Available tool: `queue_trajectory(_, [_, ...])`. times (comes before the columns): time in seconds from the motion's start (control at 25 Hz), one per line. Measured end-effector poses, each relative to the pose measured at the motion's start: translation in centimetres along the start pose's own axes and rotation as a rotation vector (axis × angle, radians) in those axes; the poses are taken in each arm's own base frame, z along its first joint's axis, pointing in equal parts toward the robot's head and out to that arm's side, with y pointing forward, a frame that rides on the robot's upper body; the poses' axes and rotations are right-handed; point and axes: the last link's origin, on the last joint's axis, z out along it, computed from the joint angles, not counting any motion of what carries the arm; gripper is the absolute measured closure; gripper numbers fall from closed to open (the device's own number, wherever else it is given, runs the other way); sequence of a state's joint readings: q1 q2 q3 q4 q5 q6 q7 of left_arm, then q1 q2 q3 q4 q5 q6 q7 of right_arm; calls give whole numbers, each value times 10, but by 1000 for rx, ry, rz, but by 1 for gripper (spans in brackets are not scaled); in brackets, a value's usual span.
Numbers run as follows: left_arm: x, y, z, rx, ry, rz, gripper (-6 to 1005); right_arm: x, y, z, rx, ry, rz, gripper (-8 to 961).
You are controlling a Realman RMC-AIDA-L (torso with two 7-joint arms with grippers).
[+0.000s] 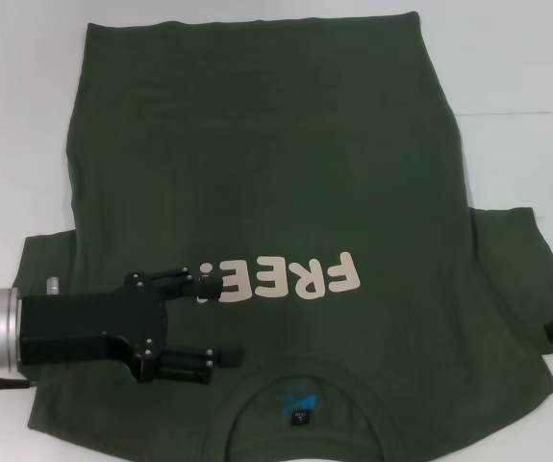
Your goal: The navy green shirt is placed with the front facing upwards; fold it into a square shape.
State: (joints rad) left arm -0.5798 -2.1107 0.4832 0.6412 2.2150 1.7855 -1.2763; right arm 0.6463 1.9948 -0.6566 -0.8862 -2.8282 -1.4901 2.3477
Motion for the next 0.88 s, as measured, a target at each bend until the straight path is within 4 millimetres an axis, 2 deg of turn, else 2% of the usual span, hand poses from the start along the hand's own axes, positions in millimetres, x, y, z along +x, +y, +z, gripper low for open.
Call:
queue_trajectory(0.36, [-1, 1, 0, -3, 2, -6, 53, 2, 4, 3, -11, 11, -11, 343])
queue_trajectory(0.6, [-3, 1, 0, 1, 6, -10, 53, 0, 6, 3, -6, 17, -22, 581])
queue_trajectory(0.88, [-3, 1, -1, 6, 7, -11, 53, -4, 8, 2, -4, 16, -23, 741])
